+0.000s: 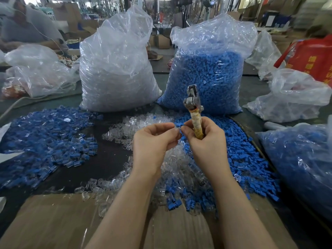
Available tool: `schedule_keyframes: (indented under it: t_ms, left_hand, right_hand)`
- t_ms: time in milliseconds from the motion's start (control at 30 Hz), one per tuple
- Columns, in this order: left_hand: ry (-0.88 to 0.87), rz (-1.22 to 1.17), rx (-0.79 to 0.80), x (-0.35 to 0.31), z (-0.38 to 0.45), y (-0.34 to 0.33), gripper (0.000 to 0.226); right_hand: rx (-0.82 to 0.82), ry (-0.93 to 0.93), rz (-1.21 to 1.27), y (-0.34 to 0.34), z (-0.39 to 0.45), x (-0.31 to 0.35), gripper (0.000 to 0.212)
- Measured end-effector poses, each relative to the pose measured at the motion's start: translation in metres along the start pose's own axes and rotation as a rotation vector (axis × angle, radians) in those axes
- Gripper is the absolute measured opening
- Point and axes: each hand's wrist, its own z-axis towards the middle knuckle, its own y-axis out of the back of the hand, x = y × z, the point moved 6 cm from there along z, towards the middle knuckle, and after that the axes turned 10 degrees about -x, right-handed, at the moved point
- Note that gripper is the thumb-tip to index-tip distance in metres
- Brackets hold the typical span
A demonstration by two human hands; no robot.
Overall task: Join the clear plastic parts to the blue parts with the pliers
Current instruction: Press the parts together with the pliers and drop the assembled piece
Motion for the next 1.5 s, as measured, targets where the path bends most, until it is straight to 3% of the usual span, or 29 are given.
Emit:
schedule_keyframes:
  t_ms: [233,500,833,1067,1500]
  left_hand:
    - [-0.228,0.198,-0.08,-0.01,-0.003,0.0,0.016]
    - [-0.439,0.344,-0.091,-0.018,-0.008,-0.002,0.023]
    - [-0.439,0.345,-0.131,-0.017,-0.003,0.004,0.012]
    - [-0.346,0.156,-0.061,-0.021,0.004,0.009,0.02]
    - [-0.381,0.102,0.006,-0.025,0.007,0.012,0.019]
  right_hand:
    - [-0.053,0.008,-0.062,0.0,-0.003,0.001,0.01]
    - [-0.002,-0.021,-0.024,-0.002,-0.002,0.003,0.006]
    - [0.237,-0.11,0.09,-0.005,-0.001,0.0,0.015]
    - [0.5,-0.14,-0.044,0.002,-0.004,-0.011,0.013]
    - [0.598,-0.119,-0.116,0.0,-0.007,-0.012,0.016]
